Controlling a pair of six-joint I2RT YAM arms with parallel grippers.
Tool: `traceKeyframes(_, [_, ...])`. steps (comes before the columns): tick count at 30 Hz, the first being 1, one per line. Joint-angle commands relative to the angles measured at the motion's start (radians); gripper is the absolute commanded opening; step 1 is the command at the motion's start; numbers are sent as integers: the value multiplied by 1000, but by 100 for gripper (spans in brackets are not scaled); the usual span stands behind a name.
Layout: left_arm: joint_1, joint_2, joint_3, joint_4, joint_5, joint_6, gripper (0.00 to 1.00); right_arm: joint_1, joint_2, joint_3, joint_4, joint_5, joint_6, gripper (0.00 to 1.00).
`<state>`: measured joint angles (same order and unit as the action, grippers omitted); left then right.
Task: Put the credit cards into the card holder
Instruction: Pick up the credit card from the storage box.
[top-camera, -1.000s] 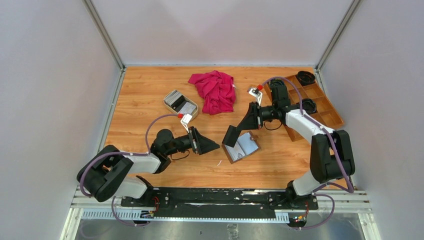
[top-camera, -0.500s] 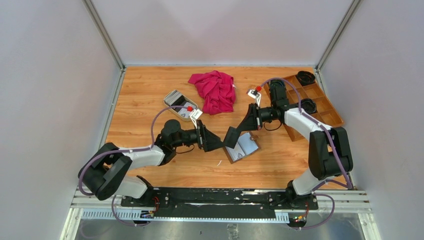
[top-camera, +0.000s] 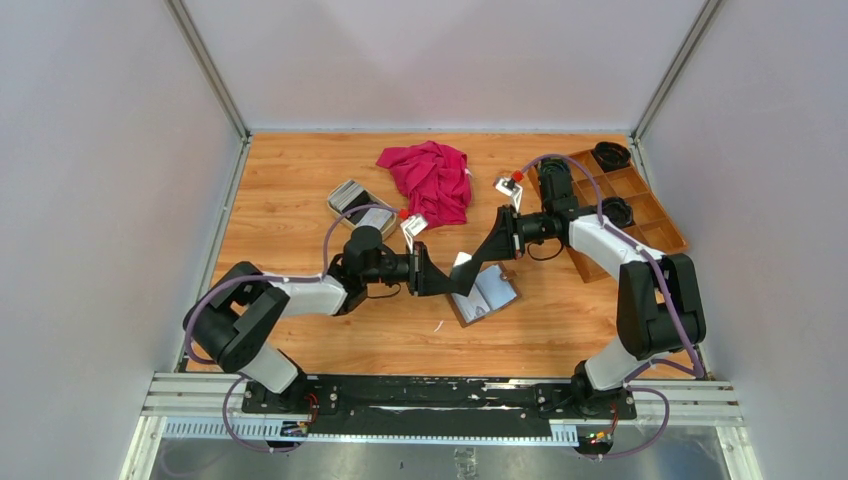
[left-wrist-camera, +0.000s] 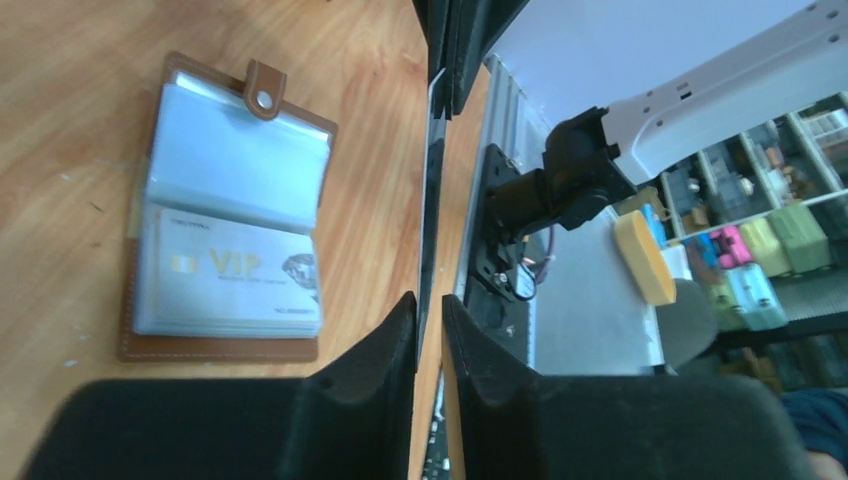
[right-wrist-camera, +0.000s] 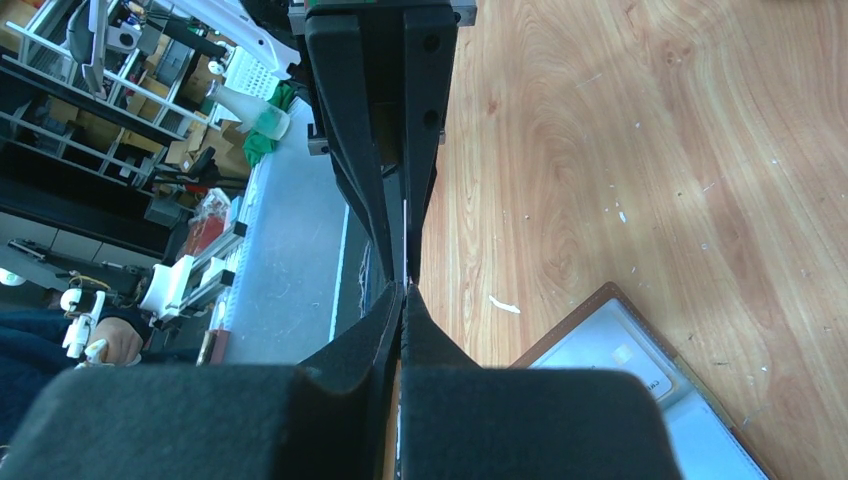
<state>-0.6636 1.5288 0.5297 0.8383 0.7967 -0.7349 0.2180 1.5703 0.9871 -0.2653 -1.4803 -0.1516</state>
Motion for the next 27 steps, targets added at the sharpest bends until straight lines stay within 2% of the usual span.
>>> traceKeyframes(1, [-16, 35, 31, 1, 47, -6, 9, -9, 16, 22, -32, -3, -26, 0])
traceKeyframes(2, [-16, 42, 35, 1, 53, -11, 1, -8, 17, 23, -31, -2, -28, 0])
traceKeyframes(8, [-18, 22, 29, 1, 42, -26, 0, -9, 14, 24, -46, 8, -42, 1])
traceKeyframes(11, [-18, -9, 3, 0, 22, -29, 0, -10, 5, 31, -69, 22, -64, 14])
traceKeyframes(13, [-18, -31, -21, -1, 10, -38, 0, -12, -5, 47, -129, 48, -111, 29])
traceKeyframes(15, [-18, -60, -52, -1, -5, -49, 0, -13, -17, 92, -251, 116, -222, 44])
traceKeyframes(17, [-18, -94, -90, -1, -22, -63, 0, -14, -32, 136, -380, 211, -376, 52])
traceKeyframes(21, [-18, -165, -169, -1, -60, -107, 0, -30, -94, 143, -440, 383, -477, 57])
traceKeyframes(27, [-18, -229, -247, -1, -91, -169, 0, -54, -116, 103, -427, 527, -513, 58])
